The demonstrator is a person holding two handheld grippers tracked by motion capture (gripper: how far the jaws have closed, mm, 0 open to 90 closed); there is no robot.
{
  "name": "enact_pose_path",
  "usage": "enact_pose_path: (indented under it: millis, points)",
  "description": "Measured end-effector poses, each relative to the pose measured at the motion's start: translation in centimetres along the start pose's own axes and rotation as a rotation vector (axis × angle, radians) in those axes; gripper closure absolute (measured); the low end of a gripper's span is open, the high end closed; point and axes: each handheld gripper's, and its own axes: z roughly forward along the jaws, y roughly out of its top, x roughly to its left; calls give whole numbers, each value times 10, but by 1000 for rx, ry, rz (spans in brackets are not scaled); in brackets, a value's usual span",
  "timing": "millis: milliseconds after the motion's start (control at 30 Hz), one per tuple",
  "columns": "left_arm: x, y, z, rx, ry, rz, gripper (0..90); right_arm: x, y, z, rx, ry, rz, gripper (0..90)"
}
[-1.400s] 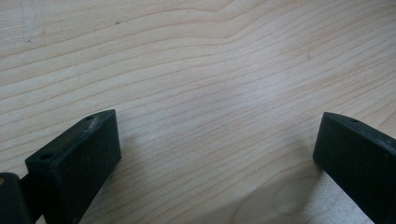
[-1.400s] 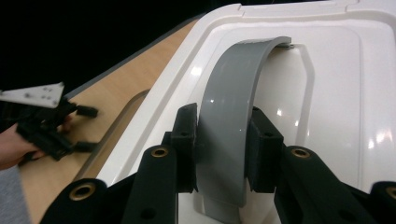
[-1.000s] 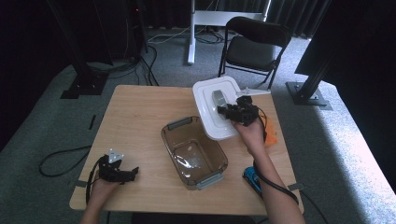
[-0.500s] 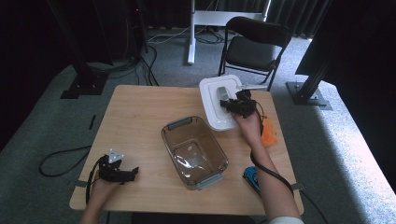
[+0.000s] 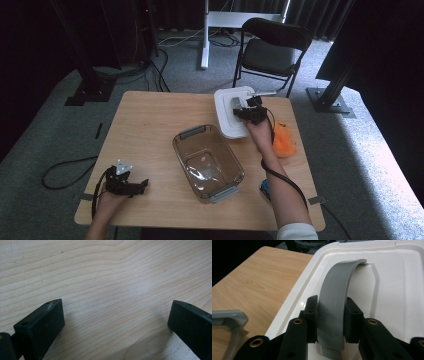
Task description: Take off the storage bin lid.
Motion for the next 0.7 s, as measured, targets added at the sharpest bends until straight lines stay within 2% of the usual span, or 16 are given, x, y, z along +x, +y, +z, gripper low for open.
enact_pose_path:
  millis: [167,267,367,533,600,700]
  points:
    - [0,0,0,0,0,0,12,-3,-6,15,20,-9,7,689]
    - [0,0,0,0,0,0,12,-6,-11,22,39,-6,28,689]
    - [0,0,0,0,0,0,12,-6,-14,27,41,16,51,689]
    - [0,0,0,1,-1,3,12,-6,-18,37,56,4,57,689]
    - [0,0,0,0,-1,3,12,-6,-21,40,62,-7,42,689]
    - [0,0,0,1,-1,3,11,-7,-23,45,70,-3,59,689]
